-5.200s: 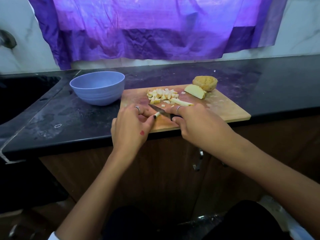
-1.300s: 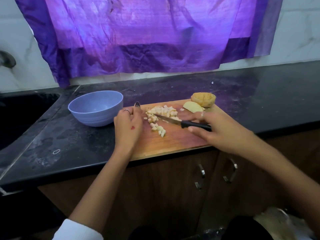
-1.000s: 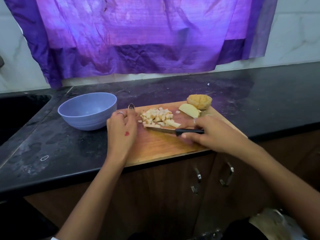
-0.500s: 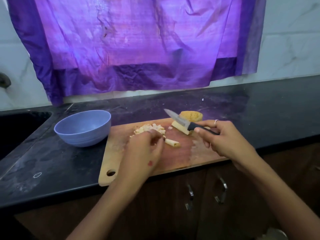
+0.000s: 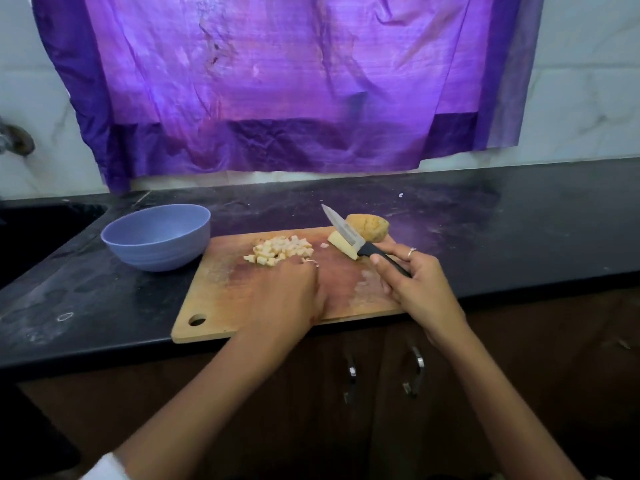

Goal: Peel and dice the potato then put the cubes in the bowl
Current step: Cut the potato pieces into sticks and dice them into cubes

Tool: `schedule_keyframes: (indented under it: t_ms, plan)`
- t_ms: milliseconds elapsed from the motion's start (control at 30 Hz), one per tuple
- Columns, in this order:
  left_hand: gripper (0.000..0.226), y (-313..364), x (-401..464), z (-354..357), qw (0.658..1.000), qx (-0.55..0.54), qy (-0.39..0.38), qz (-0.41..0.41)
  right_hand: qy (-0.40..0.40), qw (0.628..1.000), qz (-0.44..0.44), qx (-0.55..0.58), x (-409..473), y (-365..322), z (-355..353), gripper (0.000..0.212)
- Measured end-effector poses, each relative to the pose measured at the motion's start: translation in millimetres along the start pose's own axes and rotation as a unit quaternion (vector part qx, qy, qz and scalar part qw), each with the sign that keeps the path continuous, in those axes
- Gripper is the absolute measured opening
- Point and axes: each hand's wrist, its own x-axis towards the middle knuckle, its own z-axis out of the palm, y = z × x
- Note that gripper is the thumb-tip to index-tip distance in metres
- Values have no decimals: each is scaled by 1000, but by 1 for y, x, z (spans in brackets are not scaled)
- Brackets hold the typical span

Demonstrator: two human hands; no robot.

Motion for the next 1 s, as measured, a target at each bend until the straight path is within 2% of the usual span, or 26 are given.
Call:
schedule_keyframes:
  t_ms: [133, 267, 467, 567, 667, 767, 1000]
  plan:
    - [20, -34, -31, -17, 998, -52, -4, 36, 4, 1000, -11, -13, -1, -1, 0, 21]
    - [21, -68, -38, -25, 996, -80, 6, 36, 14, 992, -16, -126, -6, -4, 5, 29]
    - [29, -81, -45, -10, 987, -149, 54, 20, -33, 965, -66, -253, -44, -33, 21, 34]
    - [26, -85, -47, -3, 983, -167, 80, 6, -55, 954, -48, -292, -57, -38, 27, 36]
    - [19, -89, -52, 0, 980, -170, 102, -3, -70, 946, -33, -316, -62, -41, 31, 40]
    - [19, -85, -53, 0, 979, -168, 109, -23, -80, 940, -34, -331, -59, -45, 34, 32]
    - [16, -81, -57, 3, 978, -160, 126, -40, -100, 925, -33, -366, -51, -53, 34, 34]
